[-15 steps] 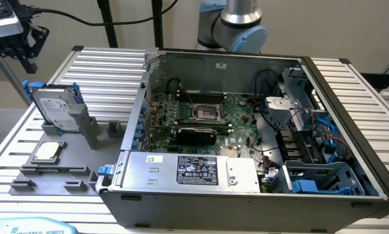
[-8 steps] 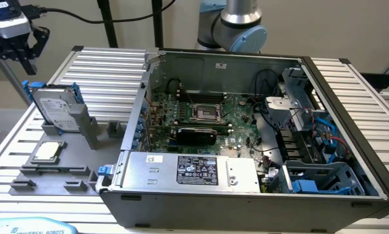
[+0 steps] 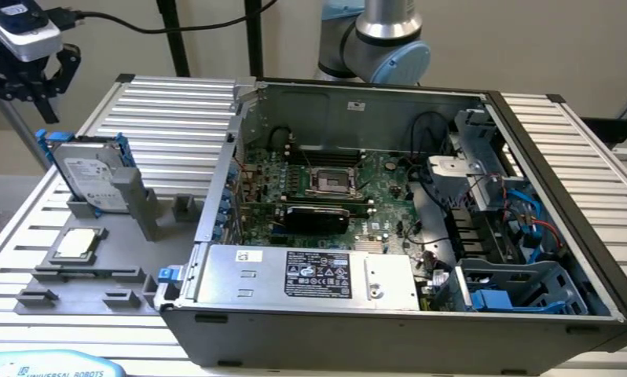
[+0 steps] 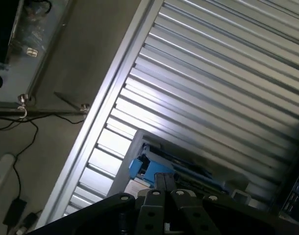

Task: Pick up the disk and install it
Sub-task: 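Pick up the disk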

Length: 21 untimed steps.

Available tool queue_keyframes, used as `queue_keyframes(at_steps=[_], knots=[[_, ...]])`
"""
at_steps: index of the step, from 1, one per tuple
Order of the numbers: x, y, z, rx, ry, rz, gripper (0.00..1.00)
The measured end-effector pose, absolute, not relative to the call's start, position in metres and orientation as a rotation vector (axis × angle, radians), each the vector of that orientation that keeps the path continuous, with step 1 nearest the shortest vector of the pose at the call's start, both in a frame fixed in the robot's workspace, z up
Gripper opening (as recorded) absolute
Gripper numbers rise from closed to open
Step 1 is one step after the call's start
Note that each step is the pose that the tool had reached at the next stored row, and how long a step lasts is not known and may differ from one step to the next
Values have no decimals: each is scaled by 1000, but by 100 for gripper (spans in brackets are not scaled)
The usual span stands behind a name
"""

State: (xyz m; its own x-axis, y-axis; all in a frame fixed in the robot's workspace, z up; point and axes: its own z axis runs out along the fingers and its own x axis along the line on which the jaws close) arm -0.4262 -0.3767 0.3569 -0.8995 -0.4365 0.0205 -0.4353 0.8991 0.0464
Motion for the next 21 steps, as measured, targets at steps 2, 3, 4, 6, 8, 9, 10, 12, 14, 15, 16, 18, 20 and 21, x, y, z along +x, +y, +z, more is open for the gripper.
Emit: queue_keyframes(at_steps=[2,3,4,6,8,9,10,12,14,15,16,18,20,21], knots=[[-426,-377,356,752,-3018,-62,11],[-426,-377,356,779,-3010,-62,11],[-426,-377,356,806,-3003,-62,11],[-426,-377,355,860,-2987,-61,11],[-426,-377,354,915,-2970,-60,11],[-426,-377,354,942,-2961,-59,11],[-426,-377,354,969,-2952,-59,11],[-426,-377,353,1022,-2933,-58,11],[-426,-377,353,1075,-2914,-57,11],[-426,-377,353,1101,-2904,-56,11],[-426,-377,353,1127,-2894,-56,11],[-426,-377,353,1180,-2872,-54,11],[-426,-377,353,1232,-2850,-53,11],[-426,-377,353,1257,-2838,-53,11]])
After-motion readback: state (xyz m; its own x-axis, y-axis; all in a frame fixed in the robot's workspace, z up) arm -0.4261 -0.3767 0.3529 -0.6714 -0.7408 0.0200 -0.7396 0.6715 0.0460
